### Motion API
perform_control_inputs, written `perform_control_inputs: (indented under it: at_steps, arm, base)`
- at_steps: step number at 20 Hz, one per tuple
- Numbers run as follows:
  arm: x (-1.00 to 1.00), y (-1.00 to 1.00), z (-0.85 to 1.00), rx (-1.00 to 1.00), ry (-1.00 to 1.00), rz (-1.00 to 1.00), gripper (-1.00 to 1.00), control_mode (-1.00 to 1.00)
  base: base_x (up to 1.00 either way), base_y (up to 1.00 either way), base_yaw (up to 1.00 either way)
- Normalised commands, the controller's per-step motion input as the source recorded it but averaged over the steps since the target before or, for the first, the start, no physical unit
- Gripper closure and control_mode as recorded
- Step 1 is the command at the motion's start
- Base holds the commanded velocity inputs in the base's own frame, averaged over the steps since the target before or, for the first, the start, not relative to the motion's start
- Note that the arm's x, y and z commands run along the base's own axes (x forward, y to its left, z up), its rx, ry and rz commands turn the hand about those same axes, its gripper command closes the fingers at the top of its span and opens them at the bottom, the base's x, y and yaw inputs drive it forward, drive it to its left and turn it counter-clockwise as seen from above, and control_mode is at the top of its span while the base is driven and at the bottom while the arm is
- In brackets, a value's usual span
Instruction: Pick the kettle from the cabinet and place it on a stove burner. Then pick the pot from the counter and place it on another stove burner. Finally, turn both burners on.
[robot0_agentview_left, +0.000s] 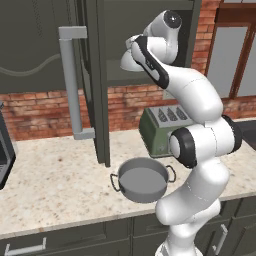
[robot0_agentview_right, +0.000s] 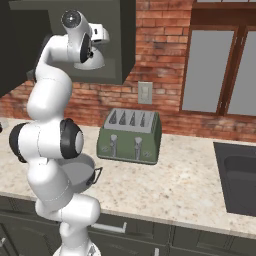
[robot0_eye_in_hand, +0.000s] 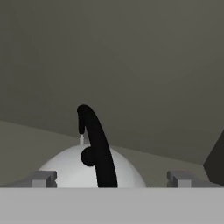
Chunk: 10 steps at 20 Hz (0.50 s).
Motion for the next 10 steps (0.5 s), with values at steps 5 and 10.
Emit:
perform_control_inputs:
  at_steps: [5, 10]
  arm:
    - [0.08, 0.06, 0.0, 0.0, 0.0, 0.0, 1.0, -1.0]
    - [0.05, 0.02, 0.0, 0.0, 0.0, 0.0, 1.0, -1.0]
  base:
    - [0.0, 0.0, 0.0]
    - [0.0, 0.0, 0.0]
